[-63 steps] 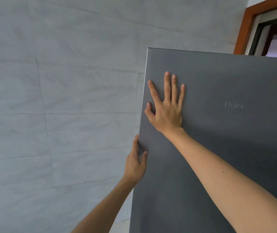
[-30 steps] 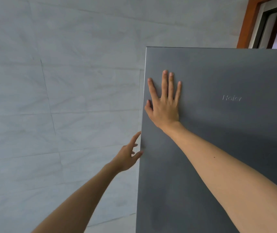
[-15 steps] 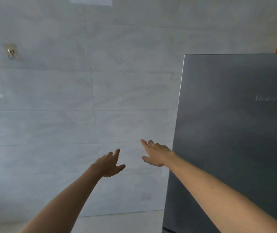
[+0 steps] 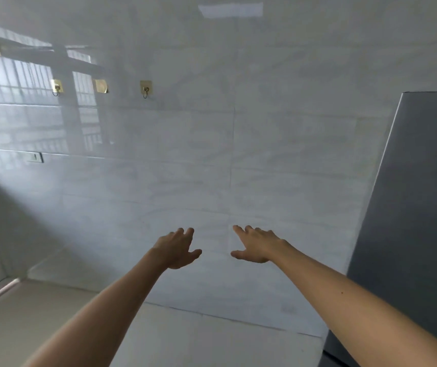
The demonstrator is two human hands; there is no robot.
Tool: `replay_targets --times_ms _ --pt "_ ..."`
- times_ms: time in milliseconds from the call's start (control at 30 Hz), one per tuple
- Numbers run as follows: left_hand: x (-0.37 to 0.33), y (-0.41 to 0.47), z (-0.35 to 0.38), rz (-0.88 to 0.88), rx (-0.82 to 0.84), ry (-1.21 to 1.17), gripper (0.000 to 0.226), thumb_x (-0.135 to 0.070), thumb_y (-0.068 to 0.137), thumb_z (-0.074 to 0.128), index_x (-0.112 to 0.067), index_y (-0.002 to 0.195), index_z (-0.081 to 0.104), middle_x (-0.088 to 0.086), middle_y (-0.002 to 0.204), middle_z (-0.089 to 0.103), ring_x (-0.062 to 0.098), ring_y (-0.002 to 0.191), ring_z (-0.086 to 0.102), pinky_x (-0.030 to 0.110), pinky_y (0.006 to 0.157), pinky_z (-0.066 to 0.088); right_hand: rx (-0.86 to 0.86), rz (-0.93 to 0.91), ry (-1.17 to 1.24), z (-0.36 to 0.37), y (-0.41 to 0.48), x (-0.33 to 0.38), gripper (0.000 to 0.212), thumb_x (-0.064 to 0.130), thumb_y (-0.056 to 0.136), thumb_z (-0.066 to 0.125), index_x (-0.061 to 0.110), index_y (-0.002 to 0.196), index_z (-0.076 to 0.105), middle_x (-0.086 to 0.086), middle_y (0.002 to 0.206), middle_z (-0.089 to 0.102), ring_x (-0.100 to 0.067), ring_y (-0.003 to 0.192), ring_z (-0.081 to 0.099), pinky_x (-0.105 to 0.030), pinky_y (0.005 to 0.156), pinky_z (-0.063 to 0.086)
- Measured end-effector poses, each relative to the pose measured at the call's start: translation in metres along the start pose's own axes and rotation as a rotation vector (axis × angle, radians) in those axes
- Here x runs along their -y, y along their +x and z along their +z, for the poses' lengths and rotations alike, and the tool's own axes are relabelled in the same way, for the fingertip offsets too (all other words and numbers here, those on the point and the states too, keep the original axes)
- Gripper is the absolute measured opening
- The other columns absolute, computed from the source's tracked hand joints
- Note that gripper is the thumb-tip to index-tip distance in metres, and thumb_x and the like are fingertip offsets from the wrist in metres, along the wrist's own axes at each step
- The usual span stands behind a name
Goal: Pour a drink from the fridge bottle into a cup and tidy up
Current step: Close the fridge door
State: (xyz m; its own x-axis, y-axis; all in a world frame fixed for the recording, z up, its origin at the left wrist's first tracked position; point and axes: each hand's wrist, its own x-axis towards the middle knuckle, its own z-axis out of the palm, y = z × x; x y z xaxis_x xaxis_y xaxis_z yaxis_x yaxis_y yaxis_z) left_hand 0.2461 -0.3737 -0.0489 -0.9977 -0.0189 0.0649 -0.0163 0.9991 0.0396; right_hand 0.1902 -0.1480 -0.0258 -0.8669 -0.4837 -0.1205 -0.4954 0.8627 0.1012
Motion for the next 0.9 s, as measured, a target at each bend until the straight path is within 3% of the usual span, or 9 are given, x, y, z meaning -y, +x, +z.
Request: replay_targets --times_ms 533,900 --pt "0.186 -0.165 -0.024 -0.346 0.042 0.079 0.066 -0.058 0.096 0.044 -0.012 0.142 0.033 0.015 0.134 0.051 0.036 0.121 0.055 0.045 0.093 0.049 -0.025 -0.305 0.059 -0.029 0.020 0.217 0.083 0.064 0.094 0.041 0.027 0.157 0.000 -0.008 0.159 0.025 -0.031 0.140 0.034 -0.048 0.107 0.037" --pt "0.293 -0.274 -0.015 -0.690 0.076 0.043 0.061 -0.055 0.096 0.046 -0.016 0.141 0.034 0.013 0.135 0.053 0.034 0.122 0.056 0.041 0.094 0.047 0.007 -0.639 0.075 -0.032 0.063 0.375 0.079 0.064 0.093 0.045 0.023 0.155 0.015 -0.008 0.158 0.027 -0.031 0.138 0.037 -0.047 0.106 0.038"
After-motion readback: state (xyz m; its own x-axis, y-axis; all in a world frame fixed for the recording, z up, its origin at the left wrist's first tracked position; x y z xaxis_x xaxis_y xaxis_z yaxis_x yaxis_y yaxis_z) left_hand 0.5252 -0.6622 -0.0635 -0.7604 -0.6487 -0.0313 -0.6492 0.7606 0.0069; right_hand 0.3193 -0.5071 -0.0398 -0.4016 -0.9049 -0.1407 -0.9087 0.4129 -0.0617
